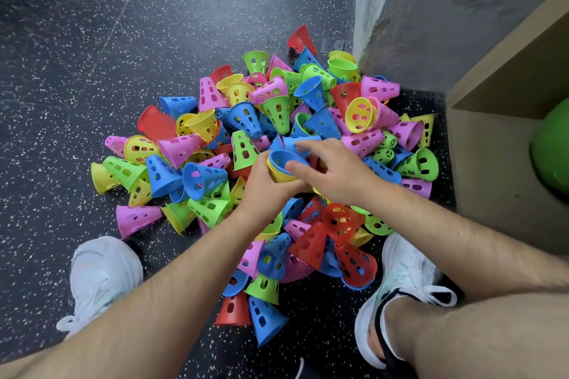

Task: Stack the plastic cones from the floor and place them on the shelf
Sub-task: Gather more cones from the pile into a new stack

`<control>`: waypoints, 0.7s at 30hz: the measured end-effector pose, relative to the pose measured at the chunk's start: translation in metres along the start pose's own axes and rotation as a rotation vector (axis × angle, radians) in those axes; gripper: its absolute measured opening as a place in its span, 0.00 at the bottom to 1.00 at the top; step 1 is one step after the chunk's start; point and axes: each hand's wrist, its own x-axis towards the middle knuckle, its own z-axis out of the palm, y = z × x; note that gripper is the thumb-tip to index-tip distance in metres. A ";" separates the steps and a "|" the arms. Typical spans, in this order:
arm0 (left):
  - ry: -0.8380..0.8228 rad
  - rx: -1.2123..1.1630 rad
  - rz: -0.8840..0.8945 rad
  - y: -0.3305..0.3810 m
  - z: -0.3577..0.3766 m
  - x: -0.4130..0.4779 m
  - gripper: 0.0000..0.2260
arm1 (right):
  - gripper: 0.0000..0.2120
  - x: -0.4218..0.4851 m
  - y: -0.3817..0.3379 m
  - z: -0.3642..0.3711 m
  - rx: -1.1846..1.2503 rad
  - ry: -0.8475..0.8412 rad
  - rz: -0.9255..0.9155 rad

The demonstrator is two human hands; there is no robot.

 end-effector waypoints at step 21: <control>0.038 0.055 -0.059 -0.019 -0.017 0.027 0.26 | 0.13 0.069 0.026 0.004 -0.782 0.050 -0.421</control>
